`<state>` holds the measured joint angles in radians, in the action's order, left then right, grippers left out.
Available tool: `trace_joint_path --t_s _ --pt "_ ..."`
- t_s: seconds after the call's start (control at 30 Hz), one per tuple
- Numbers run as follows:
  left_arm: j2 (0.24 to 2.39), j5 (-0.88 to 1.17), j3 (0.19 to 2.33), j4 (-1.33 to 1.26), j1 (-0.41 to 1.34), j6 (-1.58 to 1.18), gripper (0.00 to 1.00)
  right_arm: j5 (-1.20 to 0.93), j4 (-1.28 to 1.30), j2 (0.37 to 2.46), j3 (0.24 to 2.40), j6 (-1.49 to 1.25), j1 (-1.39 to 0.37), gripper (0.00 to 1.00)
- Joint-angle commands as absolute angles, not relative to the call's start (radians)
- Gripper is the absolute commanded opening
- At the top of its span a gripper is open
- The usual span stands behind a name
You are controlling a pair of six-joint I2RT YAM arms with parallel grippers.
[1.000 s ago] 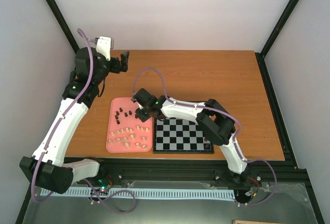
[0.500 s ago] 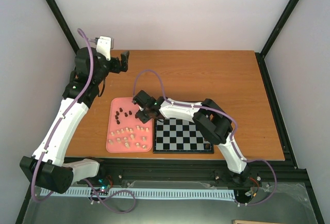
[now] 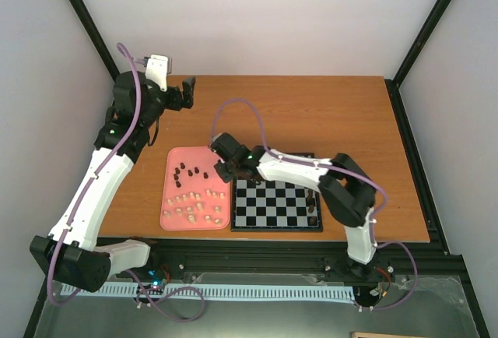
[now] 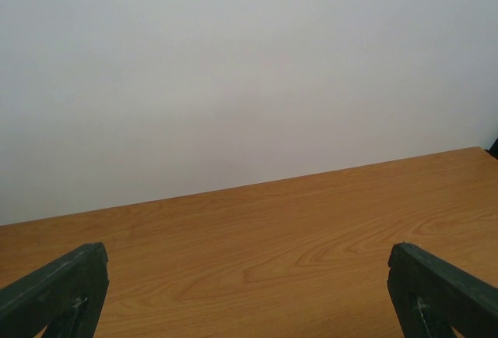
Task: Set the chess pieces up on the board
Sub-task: Pick up the chess piece from the storage box, then place the chess piece on the chessboard.
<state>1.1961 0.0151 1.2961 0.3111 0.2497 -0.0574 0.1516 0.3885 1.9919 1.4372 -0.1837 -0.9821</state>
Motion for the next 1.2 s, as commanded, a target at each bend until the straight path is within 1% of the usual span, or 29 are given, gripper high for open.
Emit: trace_joint_path --t_s 0.0,0.17,0.3,0.9,1.17 --pt "1.204 0.028 1.302 0.287 0.253 -0.071 1.0 0.235 0.354 1.825 1.35 -0.216 -0.958 0.03" --pt "1.218 0.042 1.304 0.286 0.253 -0.077 1.0 0.242 0.355 1.701 1.186 -0.277 -0.847 0.03" --pt "1.227 0.052 1.307 0.285 0.253 -0.08 1.0 0.239 0.347 1.658 1.106 -0.295 -0.774 0.03" --pt "1.272 0.078 1.33 0.282 0.252 -0.088 1.0 0.19 0.307 1.654 1.031 -0.326 -0.589 0.03" --pt "1.279 0.075 1.333 0.281 0.253 -0.09 1.0 0.167 0.293 1.666 1.014 -0.324 -0.551 0.03"
